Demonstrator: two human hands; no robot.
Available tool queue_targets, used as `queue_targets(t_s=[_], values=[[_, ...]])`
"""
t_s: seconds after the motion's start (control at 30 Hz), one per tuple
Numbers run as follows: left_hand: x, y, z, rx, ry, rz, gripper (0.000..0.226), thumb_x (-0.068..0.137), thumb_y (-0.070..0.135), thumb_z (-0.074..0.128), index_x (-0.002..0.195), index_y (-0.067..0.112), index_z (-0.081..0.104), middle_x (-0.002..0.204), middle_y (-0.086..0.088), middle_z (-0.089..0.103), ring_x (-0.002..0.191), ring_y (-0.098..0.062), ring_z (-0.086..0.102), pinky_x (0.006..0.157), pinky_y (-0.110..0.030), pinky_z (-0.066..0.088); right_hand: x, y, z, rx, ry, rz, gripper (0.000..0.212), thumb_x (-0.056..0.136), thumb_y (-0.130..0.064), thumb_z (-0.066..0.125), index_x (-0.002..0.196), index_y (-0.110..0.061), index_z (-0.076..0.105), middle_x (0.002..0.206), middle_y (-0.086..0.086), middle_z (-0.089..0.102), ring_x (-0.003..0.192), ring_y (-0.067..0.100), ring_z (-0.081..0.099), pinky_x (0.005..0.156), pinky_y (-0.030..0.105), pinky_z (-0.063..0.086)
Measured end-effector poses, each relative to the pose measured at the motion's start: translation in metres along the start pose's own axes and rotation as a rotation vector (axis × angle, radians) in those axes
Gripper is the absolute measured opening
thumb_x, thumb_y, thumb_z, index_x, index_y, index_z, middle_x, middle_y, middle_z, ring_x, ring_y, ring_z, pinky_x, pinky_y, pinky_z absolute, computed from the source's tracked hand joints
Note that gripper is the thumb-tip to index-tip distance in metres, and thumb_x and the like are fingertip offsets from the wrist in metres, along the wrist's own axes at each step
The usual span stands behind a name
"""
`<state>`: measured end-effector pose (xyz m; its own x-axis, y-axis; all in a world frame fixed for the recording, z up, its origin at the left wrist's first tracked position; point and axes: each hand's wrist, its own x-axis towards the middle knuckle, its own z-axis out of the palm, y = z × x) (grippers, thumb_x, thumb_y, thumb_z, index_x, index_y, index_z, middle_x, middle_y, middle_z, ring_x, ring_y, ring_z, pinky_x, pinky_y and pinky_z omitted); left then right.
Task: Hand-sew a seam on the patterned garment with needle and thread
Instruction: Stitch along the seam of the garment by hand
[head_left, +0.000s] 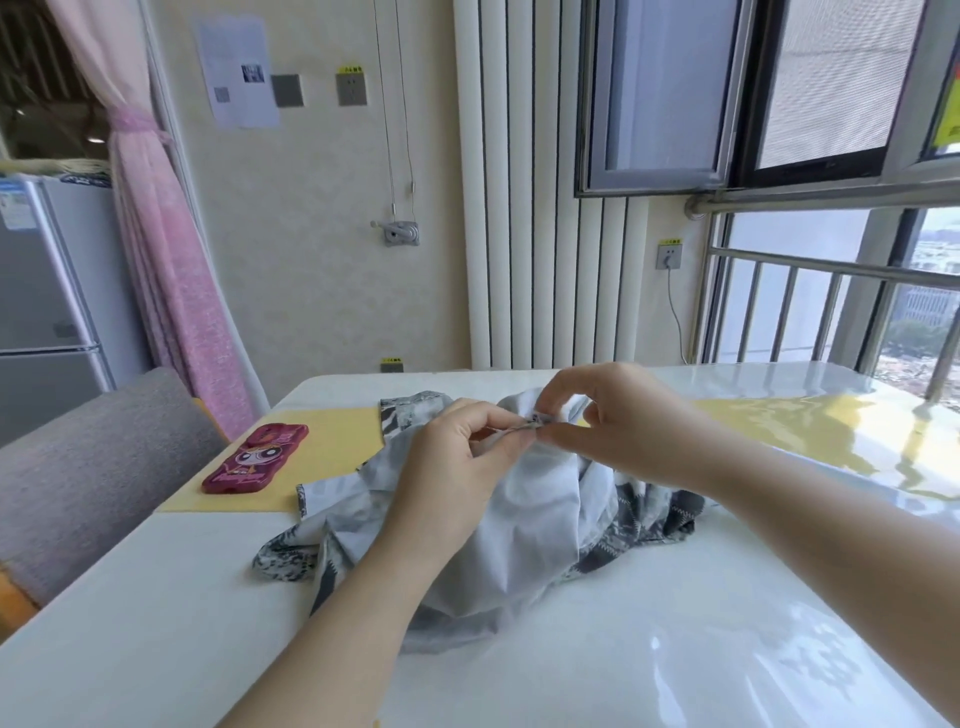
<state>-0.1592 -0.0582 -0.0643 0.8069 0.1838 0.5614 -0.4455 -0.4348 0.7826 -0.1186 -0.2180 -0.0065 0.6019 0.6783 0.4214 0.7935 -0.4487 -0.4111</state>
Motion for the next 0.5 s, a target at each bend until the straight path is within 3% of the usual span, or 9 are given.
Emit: queue_targets(t_s=[0.13,0.2,0.27,0.37,0.5], values=[[0.000,0.000,0.007,-0.044,0.025,-0.018,0.008,0.087,0.013,0.066,0.082,0.018,0.069,0.065,0.021,0.065,0.067,0.008,0.057,0.065,-0.005,0.039,0.002,0.012,0.006,0.091,0.020,-0.017,0.016,0.088,-0.018,0.065,0.079,-0.027,0.056,0.047,-0.037,0.048,0.046,-0.009,0.049,0.046,0.005,0.034],[0.000,-0.001,0.011,-0.046,0.046,-0.021,0.004,0.088,0.016,0.065,0.085,0.016,0.069,0.068,0.023,0.065,0.070,0.008,0.058,0.067,-0.005,0.040,0.004,0.021,0.008,0.235,0.018,0.023,0.013,0.088,-0.019,0.064,0.077,-0.022,0.059,0.046,-0.026,0.051,0.039,0.002,0.041,0.041,0.007,0.030],[0.002,-0.002,0.013,-0.048,0.055,-0.014,0.004,0.088,0.017,0.065,0.086,0.016,0.068,0.070,0.025,0.065,0.073,0.009,0.059,0.067,-0.005,0.039,0.008,0.032,0.012,0.441,-0.005,0.067,0.013,0.088,-0.021,0.065,0.077,-0.016,0.063,0.054,-0.016,0.054,0.047,0.004,0.041,0.047,0.013,0.034],[0.009,-0.008,0.015,-0.058,0.047,-0.005,0.006,0.087,0.021,0.066,0.087,0.015,0.068,0.071,0.021,0.066,0.069,0.007,0.058,0.064,-0.006,0.039,0.016,0.049,0.018,0.704,-0.070,0.132,0.014,0.085,-0.022,0.067,0.076,-0.011,0.063,0.061,0.002,0.051,0.055,0.013,0.044,0.055,0.030,0.037],[0.022,-0.022,0.016,-0.021,0.014,-0.021,0.005,0.082,0.022,0.072,0.082,0.020,0.067,0.068,0.010,0.064,0.064,-0.001,0.055,0.060,-0.013,0.041,0.027,0.067,0.020,0.942,-0.117,0.195,0.013,0.077,-0.022,0.061,0.074,-0.010,0.058,0.060,0.005,0.048,0.050,0.013,0.041,0.051,0.027,0.033]])
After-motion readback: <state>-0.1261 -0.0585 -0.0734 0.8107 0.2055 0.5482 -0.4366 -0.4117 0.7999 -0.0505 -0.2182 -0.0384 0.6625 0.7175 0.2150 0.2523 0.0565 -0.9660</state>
